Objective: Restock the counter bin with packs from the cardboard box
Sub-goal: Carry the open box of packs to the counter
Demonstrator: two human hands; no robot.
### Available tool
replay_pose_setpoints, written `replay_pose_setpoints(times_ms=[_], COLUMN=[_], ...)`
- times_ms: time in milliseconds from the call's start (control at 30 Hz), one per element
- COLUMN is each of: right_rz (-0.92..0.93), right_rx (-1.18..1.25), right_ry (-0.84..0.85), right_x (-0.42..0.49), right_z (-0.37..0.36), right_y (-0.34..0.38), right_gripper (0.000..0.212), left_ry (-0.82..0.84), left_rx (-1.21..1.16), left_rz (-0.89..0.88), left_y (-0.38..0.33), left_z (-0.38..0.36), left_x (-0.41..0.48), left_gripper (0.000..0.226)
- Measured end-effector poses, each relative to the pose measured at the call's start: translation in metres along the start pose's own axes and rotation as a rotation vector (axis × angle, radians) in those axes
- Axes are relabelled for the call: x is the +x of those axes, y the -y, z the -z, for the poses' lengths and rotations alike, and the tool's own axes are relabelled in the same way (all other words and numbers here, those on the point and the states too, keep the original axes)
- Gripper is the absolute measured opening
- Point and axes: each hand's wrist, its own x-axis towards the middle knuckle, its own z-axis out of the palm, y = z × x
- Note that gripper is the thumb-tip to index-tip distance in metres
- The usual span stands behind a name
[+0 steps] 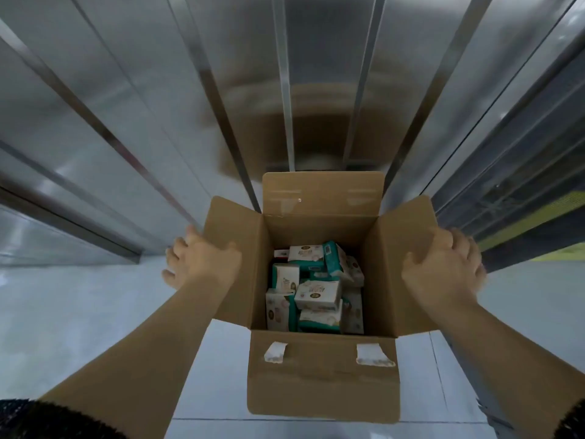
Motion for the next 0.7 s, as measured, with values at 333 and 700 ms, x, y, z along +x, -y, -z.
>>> replay_pose_setpoints(times_ms=[333,700], right_rz=[-0.128,-0.127], right_rx=[0.008,-0.021], right_ry=[0.121,0.192], right_x=[0.007,0.017], right_z=[-0.004,-0.015], right_y=[-0.004,0.002], right_gripper=[0.081,0.021], left_ry=[0.156,0.199], left_rx=[-0.111,0.04], left_rz=[0.093,-0.021], left_y=[0.009,-0.003], left_z=[-0.009,-0.027], left_x=[0.021,0.02], left_gripper=[0.072,0.027])
